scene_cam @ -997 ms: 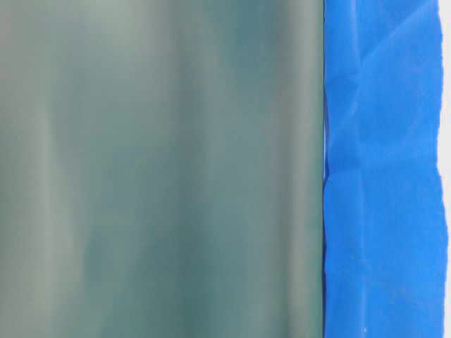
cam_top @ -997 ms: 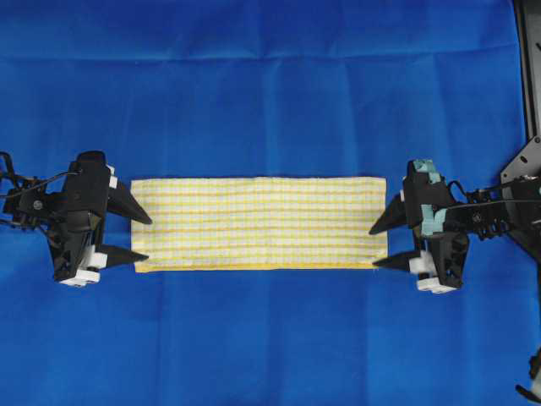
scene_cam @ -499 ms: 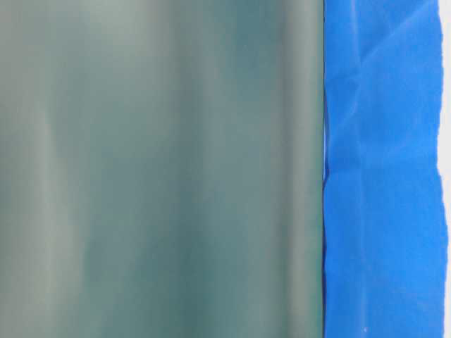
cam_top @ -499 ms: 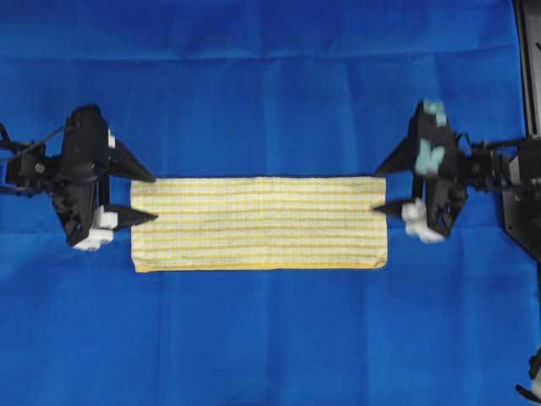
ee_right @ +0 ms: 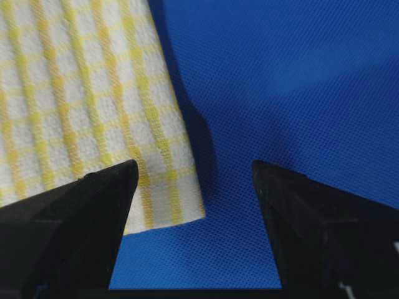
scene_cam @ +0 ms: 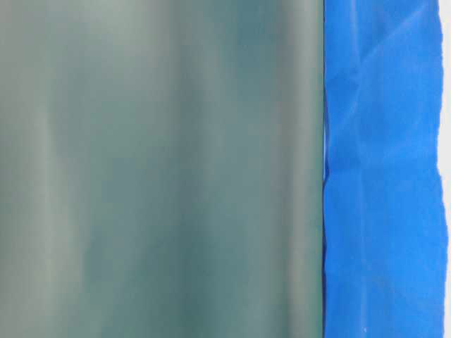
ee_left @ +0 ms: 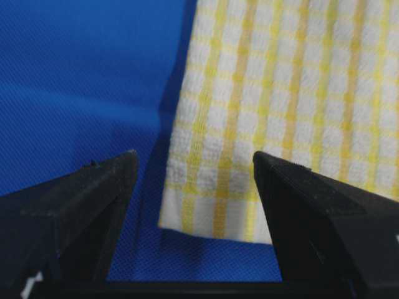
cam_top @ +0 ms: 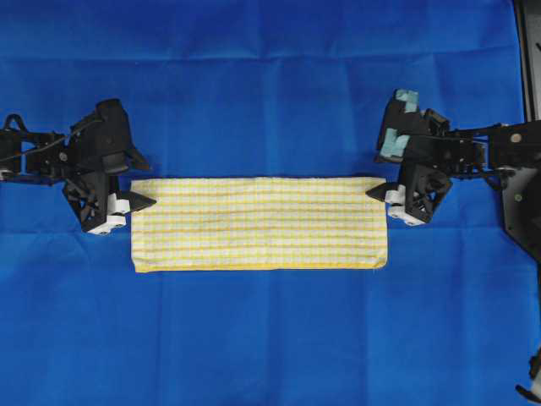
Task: Fold the yellow towel.
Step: 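Grasp the folded strip's left and right ends with both grippers, then lift the strip and rotate it, right gripper moving to the far side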
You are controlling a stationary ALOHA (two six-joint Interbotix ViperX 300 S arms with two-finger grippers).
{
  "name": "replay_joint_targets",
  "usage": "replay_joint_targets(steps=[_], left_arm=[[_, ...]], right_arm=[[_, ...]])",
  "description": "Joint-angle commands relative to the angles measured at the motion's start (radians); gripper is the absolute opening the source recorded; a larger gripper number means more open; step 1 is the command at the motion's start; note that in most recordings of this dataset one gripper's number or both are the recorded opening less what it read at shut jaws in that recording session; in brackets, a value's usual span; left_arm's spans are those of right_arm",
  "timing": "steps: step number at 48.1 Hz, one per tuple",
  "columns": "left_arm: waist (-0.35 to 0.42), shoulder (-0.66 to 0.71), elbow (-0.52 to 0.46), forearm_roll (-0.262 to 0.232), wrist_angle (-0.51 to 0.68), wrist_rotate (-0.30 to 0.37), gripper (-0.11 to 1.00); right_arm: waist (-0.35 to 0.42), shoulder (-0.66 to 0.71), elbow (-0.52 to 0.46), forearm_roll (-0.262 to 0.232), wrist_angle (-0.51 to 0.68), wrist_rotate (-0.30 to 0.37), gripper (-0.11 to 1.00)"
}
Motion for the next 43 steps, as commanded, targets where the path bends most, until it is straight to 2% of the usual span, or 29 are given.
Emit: replay_joint_targets(steps=[1,7,11,14,20,23,35,43], left_arm=[[0.002,0.005,-0.02,0.002,-0.002,0.0,0.67],[0.002,0.008,-0.023,0.002,0.014,-0.002,0.64],[0.002,0.008,-0.023,0.003,0.035,0.002,0.57],[-0.002,0.008,-0.025,0.002,0.064,0.005,0.45],[-0.008,0.009,-0.029,0.002,0.112,0.003,0.16],[-0.008,0.009,-0.029,0.002,0.115,0.003,0.05],[-0.006,-0.003,-0.054,0.002,0.141,0.0,0.04],[-0.006,-0.064,-0.098,0.002,0.239,-0.002,0.04]], right_arm=[[-0.002,0.012,-0.02,0.0,-0.002,0.002,0.74],[0.0,0.014,-0.02,-0.002,-0.003,0.002,0.73],[0.003,0.014,-0.02,-0.003,-0.003,-0.002,0.66],[0.02,0.014,-0.02,-0.005,-0.003,-0.009,0.54],[0.057,0.014,-0.02,-0.012,-0.017,-0.011,0.17],[0.063,0.014,-0.02,-0.012,-0.023,-0.011,0.04],[0.061,0.003,-0.026,-0.012,-0.021,-0.006,0.04],[0.057,-0.08,-0.04,-0.012,0.04,-0.006,0.04]])
